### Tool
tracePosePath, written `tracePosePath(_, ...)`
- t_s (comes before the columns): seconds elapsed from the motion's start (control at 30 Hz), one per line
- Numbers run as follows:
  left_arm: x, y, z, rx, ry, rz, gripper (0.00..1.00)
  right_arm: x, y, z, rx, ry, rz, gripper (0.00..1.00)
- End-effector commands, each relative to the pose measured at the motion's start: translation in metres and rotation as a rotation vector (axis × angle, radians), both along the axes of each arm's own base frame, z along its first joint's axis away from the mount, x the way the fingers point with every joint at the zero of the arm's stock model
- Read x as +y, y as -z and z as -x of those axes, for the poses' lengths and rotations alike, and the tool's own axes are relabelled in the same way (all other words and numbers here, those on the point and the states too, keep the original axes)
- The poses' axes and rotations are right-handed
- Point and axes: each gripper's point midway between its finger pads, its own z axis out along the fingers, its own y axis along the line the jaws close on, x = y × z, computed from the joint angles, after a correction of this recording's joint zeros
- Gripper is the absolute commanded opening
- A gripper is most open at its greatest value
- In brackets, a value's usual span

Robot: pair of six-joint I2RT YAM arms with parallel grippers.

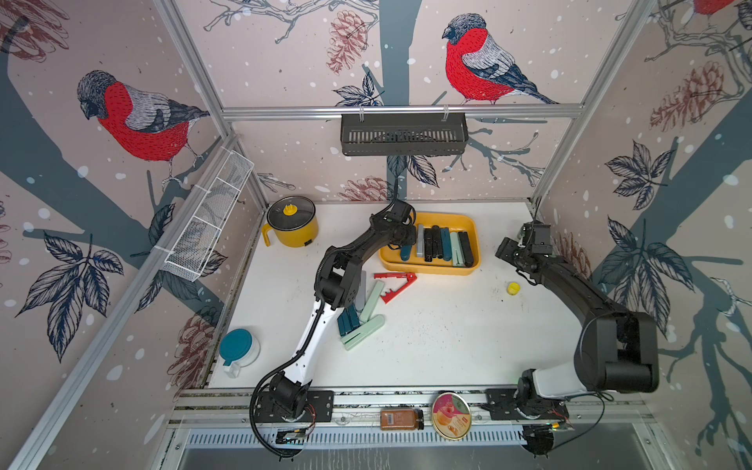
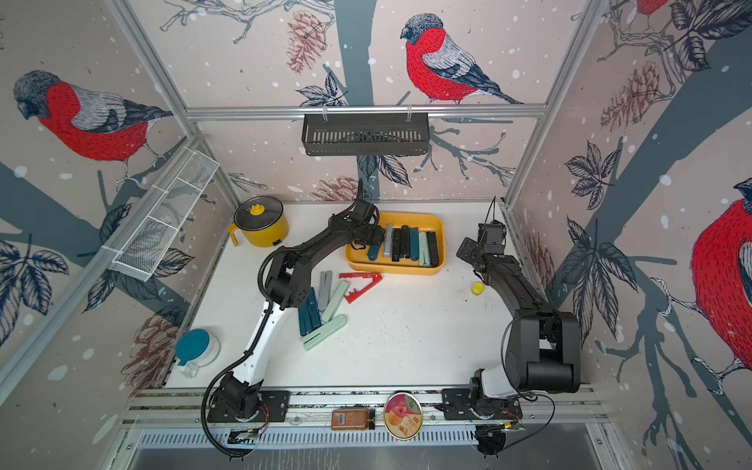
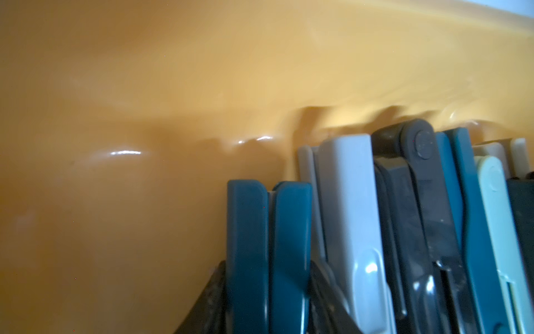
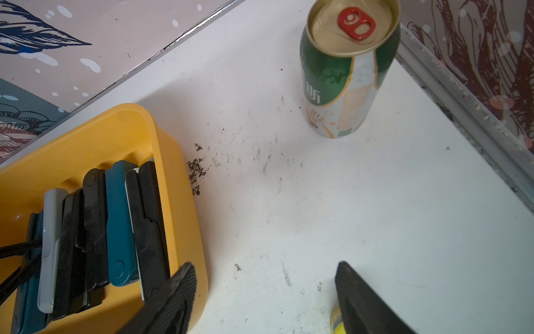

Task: Put the pruning pliers into the storage box
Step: Place the pruning pliers in the storage box.

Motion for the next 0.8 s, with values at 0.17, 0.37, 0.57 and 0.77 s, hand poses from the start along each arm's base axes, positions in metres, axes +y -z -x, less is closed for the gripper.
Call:
tracePosePath(0.17, -0.001, 0.002, 0.003, 0.039, -0.016, 0.034, 0.43, -0.004, -0.003, 0.0, -0.013, 0.016, 0.012, 0.77)
tracePosePath(0.37, 0.003, -0.001, 0.002, 0.052, -0.036, 0.044, 0.48, -0.005, -0.004, 0.001, -0.016, 0.018, 0.012, 0.77)
tracePosePath(0.57, 0.002, -0.004, 0.006, 0.079, -0.042, 0.087, 0.49, -0.005, -0.003, 0.001, -0.016, 0.018, 0.011, 0.77)
tracePosePath(0.77, 0.002, -0.012, 0.008, 0.081, -0.05, 0.122, 0.49, -0.006, -0.003, 0.002, -0.016, 0.019, 0.012, 0.77)
